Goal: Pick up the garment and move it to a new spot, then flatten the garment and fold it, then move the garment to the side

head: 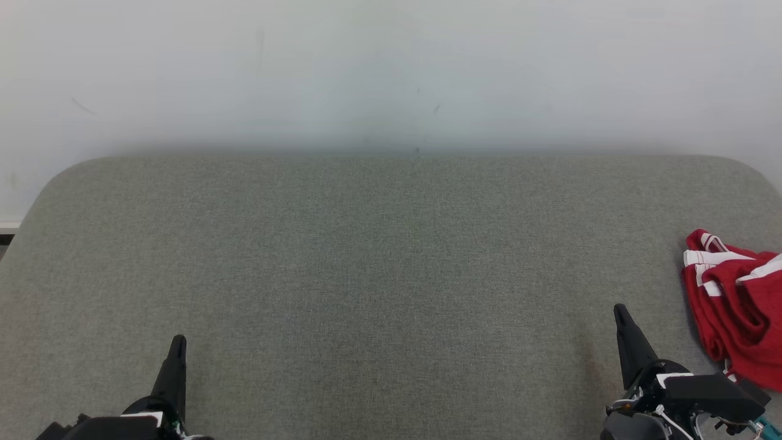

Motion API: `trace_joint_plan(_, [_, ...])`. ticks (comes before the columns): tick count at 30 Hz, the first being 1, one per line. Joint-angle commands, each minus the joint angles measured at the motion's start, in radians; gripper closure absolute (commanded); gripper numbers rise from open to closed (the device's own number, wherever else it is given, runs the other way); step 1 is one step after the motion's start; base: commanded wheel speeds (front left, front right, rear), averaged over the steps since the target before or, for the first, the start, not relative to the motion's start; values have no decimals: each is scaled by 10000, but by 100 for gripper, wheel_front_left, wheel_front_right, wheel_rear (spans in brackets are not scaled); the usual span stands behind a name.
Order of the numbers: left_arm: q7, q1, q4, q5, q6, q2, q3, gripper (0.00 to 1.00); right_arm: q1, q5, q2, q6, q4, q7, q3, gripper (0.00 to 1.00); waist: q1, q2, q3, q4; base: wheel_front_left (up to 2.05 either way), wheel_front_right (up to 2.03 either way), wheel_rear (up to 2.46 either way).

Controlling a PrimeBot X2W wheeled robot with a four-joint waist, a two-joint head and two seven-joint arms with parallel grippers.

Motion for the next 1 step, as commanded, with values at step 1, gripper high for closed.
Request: trace_joint_plan(1, [2, -94, -28, -56, -12, 41, 34, 100, -76, 15, -1, -21, -16, 30, -2, 100, 0, 0, 0, 0, 0, 0, 0])
